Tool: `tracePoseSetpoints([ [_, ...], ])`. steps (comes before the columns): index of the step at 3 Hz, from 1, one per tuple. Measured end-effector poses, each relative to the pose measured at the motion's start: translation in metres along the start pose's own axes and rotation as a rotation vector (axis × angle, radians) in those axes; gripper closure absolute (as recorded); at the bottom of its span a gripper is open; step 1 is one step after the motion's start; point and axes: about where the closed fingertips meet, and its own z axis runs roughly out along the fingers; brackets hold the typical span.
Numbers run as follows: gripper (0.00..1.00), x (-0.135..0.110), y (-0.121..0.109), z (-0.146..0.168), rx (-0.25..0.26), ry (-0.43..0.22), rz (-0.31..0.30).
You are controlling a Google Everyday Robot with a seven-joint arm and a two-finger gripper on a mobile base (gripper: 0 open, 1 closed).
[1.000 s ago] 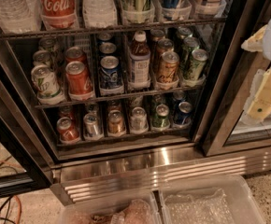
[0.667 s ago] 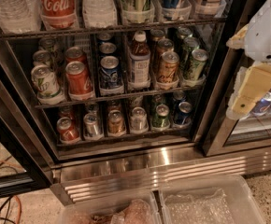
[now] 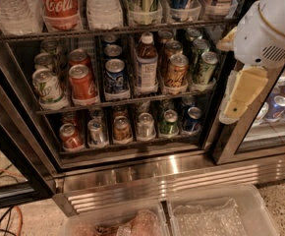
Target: Pick coke can from top shelf of fridge
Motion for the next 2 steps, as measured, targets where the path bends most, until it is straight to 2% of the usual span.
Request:
tracePoseSetpoints([
  [1,0.0,-0.007,-0.002,-0.001,0.016,-0.027,-0.003],
  [2,0.0,-0.019,-0.011,-0.002,0.045,-0.156,0.024],
])
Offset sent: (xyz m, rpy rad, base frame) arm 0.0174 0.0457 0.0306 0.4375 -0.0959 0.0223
